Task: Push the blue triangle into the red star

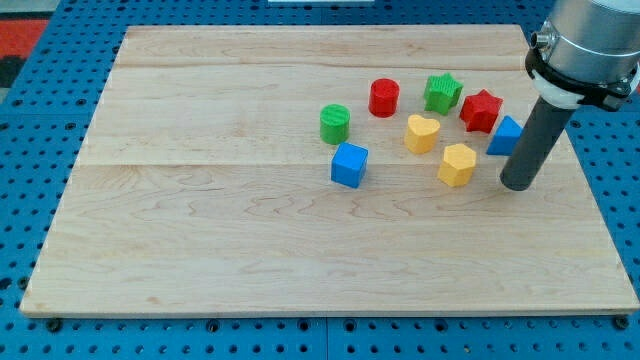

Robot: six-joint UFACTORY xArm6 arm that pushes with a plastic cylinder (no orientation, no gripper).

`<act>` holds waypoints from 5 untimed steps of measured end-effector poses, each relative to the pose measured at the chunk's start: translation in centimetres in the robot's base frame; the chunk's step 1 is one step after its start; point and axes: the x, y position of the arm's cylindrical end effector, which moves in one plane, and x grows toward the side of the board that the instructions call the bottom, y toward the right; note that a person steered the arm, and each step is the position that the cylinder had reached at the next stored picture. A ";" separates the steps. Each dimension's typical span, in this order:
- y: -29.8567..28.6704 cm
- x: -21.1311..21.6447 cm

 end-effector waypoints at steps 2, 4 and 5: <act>-0.4 -2.7; 2.9 -3.9; 5.6 -2.5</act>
